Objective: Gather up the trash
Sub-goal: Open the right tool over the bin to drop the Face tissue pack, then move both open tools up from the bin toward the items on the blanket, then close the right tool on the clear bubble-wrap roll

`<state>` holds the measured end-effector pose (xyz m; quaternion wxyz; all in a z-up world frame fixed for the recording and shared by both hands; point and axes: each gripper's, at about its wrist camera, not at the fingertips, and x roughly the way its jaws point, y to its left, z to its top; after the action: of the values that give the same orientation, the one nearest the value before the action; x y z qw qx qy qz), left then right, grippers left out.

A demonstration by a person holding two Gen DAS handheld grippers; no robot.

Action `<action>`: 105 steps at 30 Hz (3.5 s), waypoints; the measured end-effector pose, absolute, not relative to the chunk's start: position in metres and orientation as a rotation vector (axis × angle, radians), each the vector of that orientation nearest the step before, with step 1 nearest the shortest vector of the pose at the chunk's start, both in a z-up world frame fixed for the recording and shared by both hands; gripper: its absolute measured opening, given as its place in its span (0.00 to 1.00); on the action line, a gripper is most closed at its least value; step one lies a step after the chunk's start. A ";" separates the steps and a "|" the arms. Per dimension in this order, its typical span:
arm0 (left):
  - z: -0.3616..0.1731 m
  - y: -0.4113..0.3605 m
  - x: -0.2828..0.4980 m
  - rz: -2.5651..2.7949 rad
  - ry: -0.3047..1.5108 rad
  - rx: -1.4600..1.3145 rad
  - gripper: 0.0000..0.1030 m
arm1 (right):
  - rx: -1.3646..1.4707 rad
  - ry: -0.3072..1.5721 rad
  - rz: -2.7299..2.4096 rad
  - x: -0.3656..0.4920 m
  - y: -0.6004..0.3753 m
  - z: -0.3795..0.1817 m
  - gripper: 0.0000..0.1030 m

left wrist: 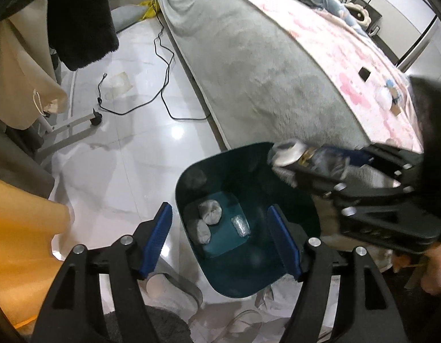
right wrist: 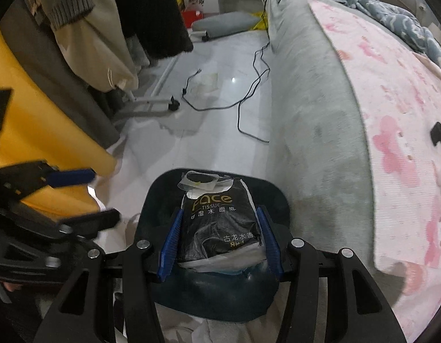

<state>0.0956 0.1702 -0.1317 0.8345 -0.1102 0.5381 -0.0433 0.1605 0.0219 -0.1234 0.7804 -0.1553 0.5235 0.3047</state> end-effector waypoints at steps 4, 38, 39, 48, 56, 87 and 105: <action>-0.118 0.172 0.092 -0.088 1.083 -0.209 0.70 | -0.359 1.182 0.654 0.161 0.028 -0.140 0.51; -0.015 0.141 0.090 -0.119 0.681 -0.162 0.75 | -0.371 1.052 0.714 0.136 0.004 -0.108 0.82; -0.013 0.140 0.090 -0.118 0.677 -0.163 0.78 | -0.355 1.033 0.714 0.136 -0.001 -0.101 0.82; 0.010 0.110 0.091 -0.145 0.588 -0.111 0.81 | -0.303 0.892 0.694 0.145 -0.043 -0.054 0.83; 0.005 0.084 0.105 -0.197 0.619 -0.086 0.82 | -0.262 0.816 0.604 0.176 -0.097 -0.028 0.88; -0.025 0.034 0.214 -0.221 0.713 -0.043 0.91 | -0.266 0.822 0.523 0.266 -0.188 -0.057 0.93; -0.035 0.000 0.259 -0.303 0.714 -0.044 0.91 | -0.254 0.869 0.529 0.279 -0.190 -0.065 0.62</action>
<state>0.2588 0.0005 -0.0355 0.9255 -0.0213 0.3480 -0.1479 0.2794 -0.1905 -0.0653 0.8657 -0.1210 0.4149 0.2524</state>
